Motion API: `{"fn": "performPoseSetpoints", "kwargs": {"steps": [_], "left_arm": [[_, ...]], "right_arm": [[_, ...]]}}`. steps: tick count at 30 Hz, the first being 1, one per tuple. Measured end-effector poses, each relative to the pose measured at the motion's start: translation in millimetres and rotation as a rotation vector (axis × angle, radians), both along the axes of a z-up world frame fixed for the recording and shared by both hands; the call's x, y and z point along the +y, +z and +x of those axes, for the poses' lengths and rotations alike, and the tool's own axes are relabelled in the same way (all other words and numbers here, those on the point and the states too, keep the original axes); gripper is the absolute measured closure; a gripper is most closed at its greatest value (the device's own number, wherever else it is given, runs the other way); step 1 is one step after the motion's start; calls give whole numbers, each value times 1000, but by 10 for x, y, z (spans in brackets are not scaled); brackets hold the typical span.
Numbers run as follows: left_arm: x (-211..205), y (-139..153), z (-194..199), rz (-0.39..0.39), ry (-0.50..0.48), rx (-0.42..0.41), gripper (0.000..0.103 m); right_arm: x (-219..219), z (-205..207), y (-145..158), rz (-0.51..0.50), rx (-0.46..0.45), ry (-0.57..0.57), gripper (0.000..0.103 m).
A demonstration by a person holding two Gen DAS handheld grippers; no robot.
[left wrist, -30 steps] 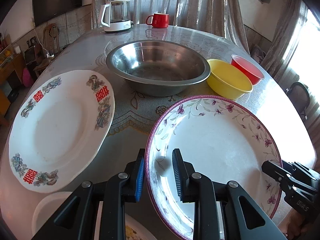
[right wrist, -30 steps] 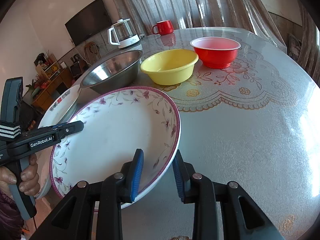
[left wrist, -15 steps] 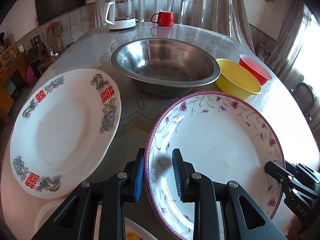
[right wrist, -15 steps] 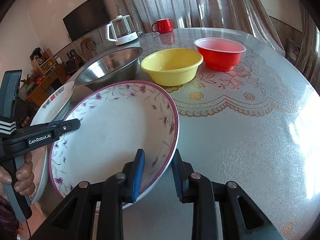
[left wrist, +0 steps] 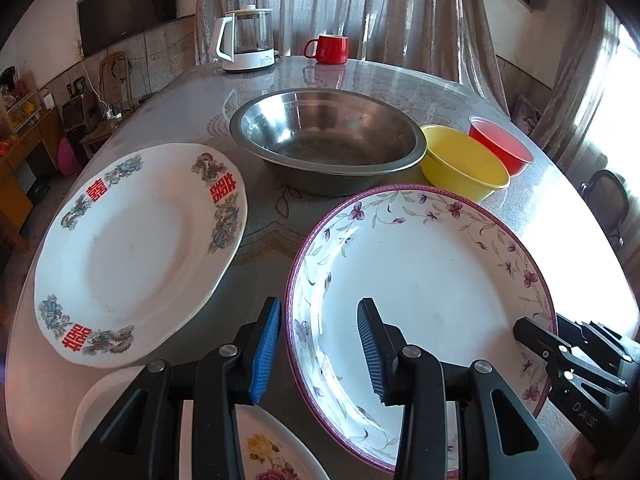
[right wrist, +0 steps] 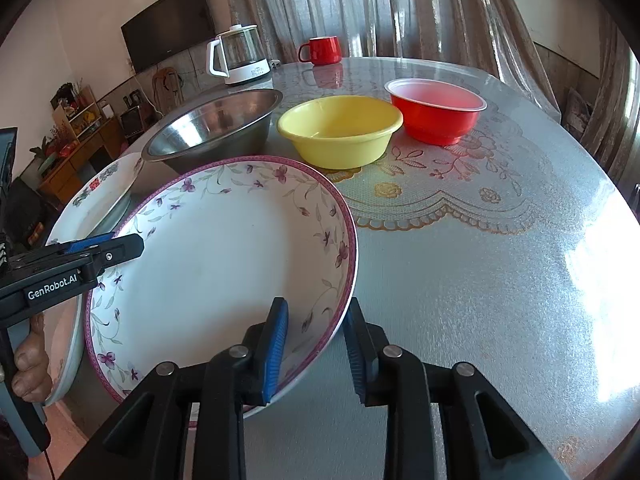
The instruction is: Organize plates and bowls
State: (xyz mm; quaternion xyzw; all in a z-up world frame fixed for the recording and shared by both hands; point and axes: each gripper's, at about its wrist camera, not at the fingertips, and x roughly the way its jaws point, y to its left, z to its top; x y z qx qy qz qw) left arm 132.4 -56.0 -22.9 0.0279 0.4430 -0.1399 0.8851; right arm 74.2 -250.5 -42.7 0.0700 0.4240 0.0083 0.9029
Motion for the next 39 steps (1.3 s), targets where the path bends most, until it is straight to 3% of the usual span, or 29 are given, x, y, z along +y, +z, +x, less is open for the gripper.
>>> {"fn": "performPoseSetpoints", "kwargs": {"steps": [19,34,39], "left_arm": [[290,205,-584,-18,101,-60,56],[477,107,-722,-48,147,-31,55],[586,108,-783,-70,161,-49,43]], "right_arm": [[72,-151,5,1,8,-13,65],[29,-363,252,-34,-82,-87,64],[148,-371,332,-24,-103,-44,63]]}}
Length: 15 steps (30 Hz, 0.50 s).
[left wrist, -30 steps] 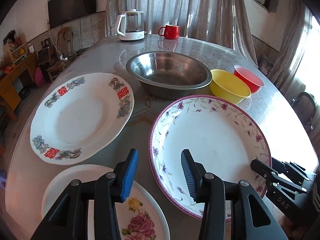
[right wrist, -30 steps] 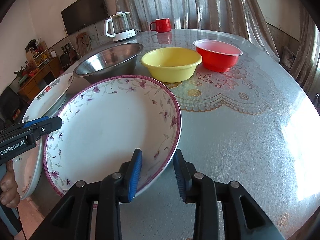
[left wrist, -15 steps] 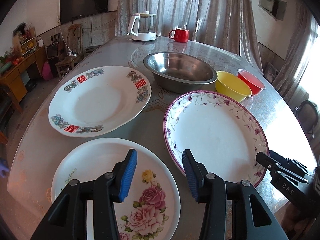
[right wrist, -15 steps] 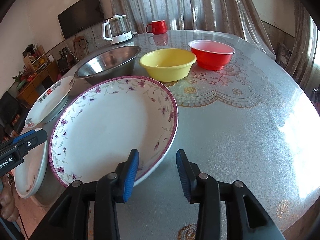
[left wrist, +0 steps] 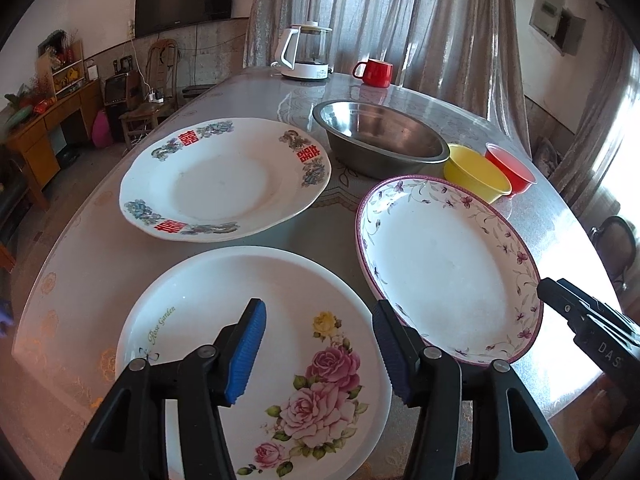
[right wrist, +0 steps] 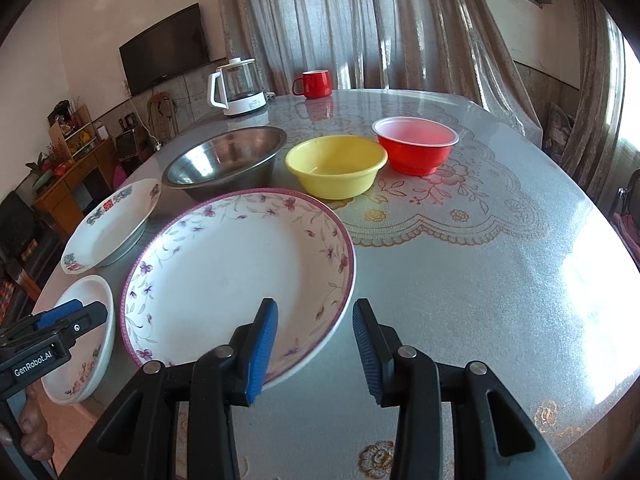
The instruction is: Organize plates and bowls
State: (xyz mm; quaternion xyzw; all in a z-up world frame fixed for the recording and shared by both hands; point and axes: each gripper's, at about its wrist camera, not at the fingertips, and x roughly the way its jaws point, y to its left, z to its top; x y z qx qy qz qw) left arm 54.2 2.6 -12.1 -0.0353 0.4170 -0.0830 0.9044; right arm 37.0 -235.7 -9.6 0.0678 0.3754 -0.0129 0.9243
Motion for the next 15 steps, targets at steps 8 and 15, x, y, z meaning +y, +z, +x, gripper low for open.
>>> {"fn": "performPoseSetpoints", "kwargs": {"steps": [8,15], "left_arm": [[273,22,-67,-69,39,-31,23],[467,34,-62,-107,58,-28,16]], "right_arm": [[359,55,40,11,0,122,62],[660,180,91,10,-2,208,62]]}}
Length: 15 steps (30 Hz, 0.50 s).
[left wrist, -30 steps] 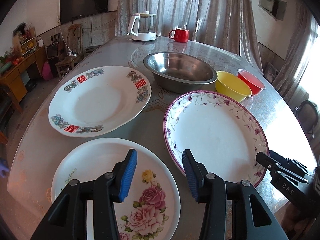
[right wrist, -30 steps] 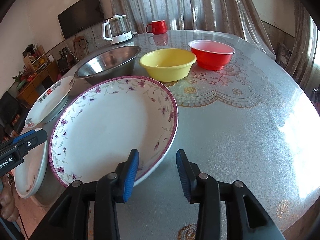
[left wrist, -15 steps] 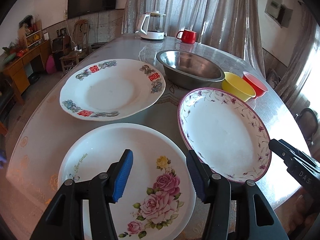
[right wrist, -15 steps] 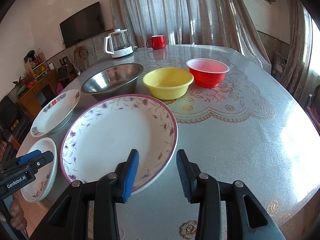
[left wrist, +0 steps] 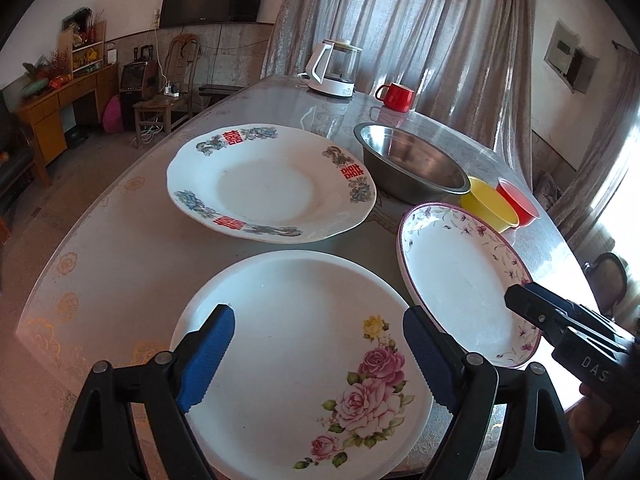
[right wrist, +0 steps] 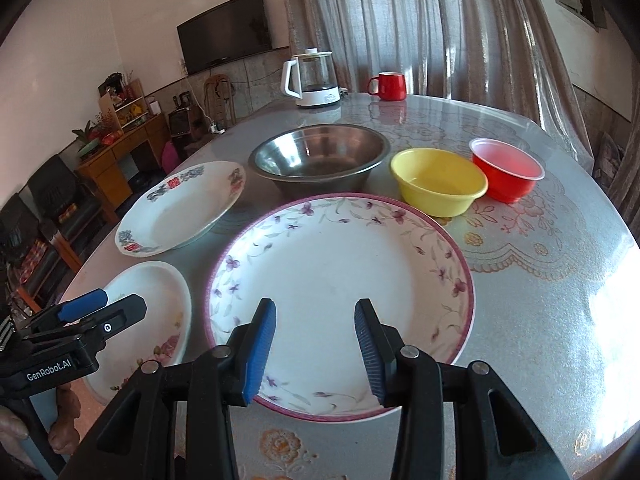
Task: Organize plates and bowls
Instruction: 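Move both grippers to the rim of the red-character white plate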
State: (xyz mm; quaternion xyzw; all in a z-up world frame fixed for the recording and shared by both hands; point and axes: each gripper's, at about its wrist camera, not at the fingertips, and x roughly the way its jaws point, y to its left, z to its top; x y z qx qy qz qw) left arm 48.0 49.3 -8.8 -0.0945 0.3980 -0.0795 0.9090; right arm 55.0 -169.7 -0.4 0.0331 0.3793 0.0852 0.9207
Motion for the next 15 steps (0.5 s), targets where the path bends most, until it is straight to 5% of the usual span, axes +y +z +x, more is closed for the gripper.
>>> {"fn": "performPoseSetpoints", "kwargs": {"steps": [15], "left_arm": [[468,-44,88,-21,117,6,21]], "right_arm": [[417,325,-70,48,55,131,62]]}}
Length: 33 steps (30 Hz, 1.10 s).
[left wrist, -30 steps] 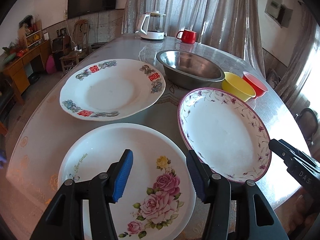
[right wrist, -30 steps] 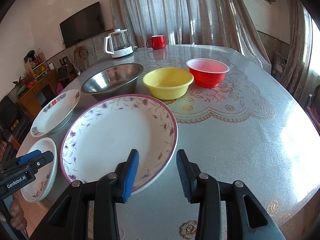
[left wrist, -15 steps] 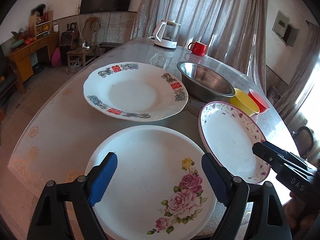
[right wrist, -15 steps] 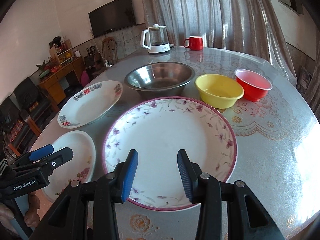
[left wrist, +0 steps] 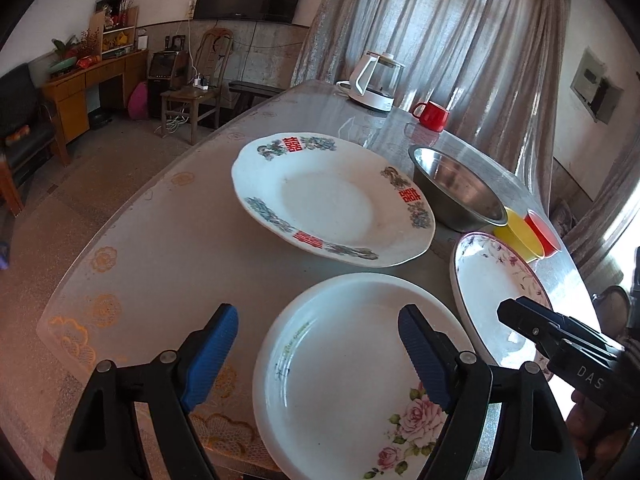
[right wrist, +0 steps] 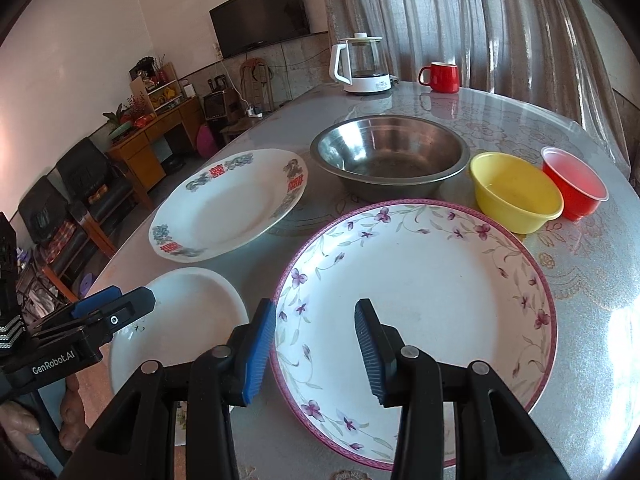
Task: Organize plates and bowls
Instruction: 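Move both grippers to the rim of the red-character white plate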
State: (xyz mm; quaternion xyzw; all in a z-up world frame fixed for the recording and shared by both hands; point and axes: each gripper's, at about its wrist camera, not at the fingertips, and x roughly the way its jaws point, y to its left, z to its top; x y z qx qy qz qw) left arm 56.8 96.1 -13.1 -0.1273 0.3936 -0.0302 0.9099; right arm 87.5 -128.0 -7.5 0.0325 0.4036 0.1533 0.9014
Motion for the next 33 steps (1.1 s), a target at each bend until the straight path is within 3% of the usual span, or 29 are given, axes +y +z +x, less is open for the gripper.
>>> {"fn": "performPoseSetpoints", "kwargs": {"steps": [11,14,18,24,33], "left_arm": [[63,21,92,15,-11,-8,27],[82,45,146,18,-27,-10,35],[138,74,223,18,-25,-14,36],[312,67,386,-4,-9,-2,46],[562,75,797,-35,14,4,46]], "right_arm": [[137,128,-33,19,23,39,62],[182,169,-29,18,23,47,62],[228,245,-2,23,18,53,62],[275,411,13,34,21,60,62],[397,832,-27,67,57,66,62]]}}
